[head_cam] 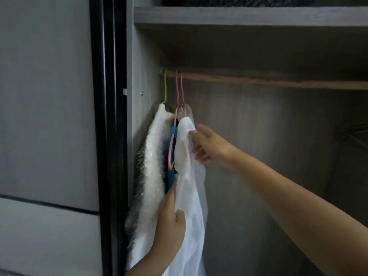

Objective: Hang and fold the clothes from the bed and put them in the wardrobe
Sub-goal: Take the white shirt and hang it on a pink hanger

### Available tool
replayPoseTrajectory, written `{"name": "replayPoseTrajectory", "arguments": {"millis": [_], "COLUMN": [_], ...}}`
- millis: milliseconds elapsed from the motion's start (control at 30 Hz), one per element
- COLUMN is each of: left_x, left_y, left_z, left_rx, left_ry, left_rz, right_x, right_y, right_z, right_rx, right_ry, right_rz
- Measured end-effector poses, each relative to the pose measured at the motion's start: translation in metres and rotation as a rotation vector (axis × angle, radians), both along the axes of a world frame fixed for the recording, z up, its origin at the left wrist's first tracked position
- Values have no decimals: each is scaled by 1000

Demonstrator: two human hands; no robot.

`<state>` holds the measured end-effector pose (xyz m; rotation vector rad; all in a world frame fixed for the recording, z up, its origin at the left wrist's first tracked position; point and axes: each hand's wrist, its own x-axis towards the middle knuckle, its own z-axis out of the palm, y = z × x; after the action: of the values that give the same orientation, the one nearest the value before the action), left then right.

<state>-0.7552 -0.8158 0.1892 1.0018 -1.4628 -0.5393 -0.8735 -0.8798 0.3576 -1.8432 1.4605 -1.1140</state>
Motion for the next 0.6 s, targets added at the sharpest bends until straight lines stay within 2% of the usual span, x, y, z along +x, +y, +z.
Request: {"name": "replayPoseTrajectory", "arguments": {"millis": [100,233,300,367,467,600], "left_x": [-21,-74,-111,-148,-207,-279], "left_y": [17,42,55,72,105,173], "left_z": [-3,6,8,6,-11,-57], "left_rx": [-154,-510,-529,-463,-377,-416], "left_ry": [-4,-206,-245,-227,-241,-372], "left_rz": [96,124,13,-143,-381,-755], "right_x": [-51,-138,-177,-212,-258,-304], "right_y": [24,82,121,166,243,348], "right_z": [-25,-67,-91,-114,-151,-208], "right_rx": [-102,-115,-103,-84,-34,99], "right_ry": [68,281,388,453,475,518], "right_rz": [-69,-229,-328,-428,-559,-705]}}
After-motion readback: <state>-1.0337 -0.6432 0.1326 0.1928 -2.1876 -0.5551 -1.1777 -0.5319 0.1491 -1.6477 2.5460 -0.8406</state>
